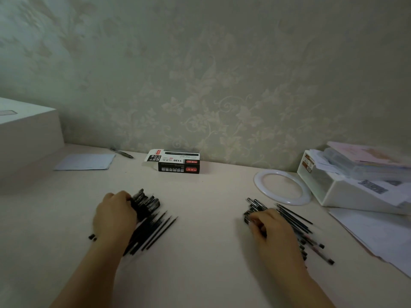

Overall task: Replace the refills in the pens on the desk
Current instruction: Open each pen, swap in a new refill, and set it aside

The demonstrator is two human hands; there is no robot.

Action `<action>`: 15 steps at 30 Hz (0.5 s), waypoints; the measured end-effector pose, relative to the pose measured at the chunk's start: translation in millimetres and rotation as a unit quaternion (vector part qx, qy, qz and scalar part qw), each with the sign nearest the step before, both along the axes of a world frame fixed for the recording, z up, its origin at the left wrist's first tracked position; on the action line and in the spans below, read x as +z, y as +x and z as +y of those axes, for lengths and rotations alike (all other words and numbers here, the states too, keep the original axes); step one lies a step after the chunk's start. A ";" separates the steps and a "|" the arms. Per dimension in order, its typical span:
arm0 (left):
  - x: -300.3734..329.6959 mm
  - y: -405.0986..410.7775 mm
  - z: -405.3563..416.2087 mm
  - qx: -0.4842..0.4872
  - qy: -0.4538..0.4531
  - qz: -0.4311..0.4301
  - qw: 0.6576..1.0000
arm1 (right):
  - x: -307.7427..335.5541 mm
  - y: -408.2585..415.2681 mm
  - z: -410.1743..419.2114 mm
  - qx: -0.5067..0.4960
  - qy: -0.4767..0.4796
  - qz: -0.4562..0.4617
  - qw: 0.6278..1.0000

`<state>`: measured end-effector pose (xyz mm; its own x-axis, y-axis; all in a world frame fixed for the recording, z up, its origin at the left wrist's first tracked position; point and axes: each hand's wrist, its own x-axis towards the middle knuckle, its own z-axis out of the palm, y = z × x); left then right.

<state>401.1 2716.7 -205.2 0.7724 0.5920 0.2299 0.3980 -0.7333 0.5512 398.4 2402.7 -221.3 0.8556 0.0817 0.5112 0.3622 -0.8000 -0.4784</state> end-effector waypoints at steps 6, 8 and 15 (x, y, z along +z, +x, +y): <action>2.7 0.6 -6.8 0.028 0.046 0.092 0.994 | 4.3 -1.3 -7.2 -0.070 -0.054 0.049 0.995; 2.6 0.2 -8.9 0.026 0.050 0.100 0.993 | 4.4 -2.3 -5.5 -0.069 -0.069 0.061 0.993; 2.5 -1.7 -11.6 -0.011 0.042 0.084 0.996 | 3.8 -2.1 -1.8 -0.075 -0.116 0.089 0.986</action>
<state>399.4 2705.1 -202.7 0.8164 0.5592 0.1445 0.4628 -0.7830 0.4156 396.3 2400.9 -217.5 0.9415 0.0455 0.3340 0.1589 -0.9337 -0.3209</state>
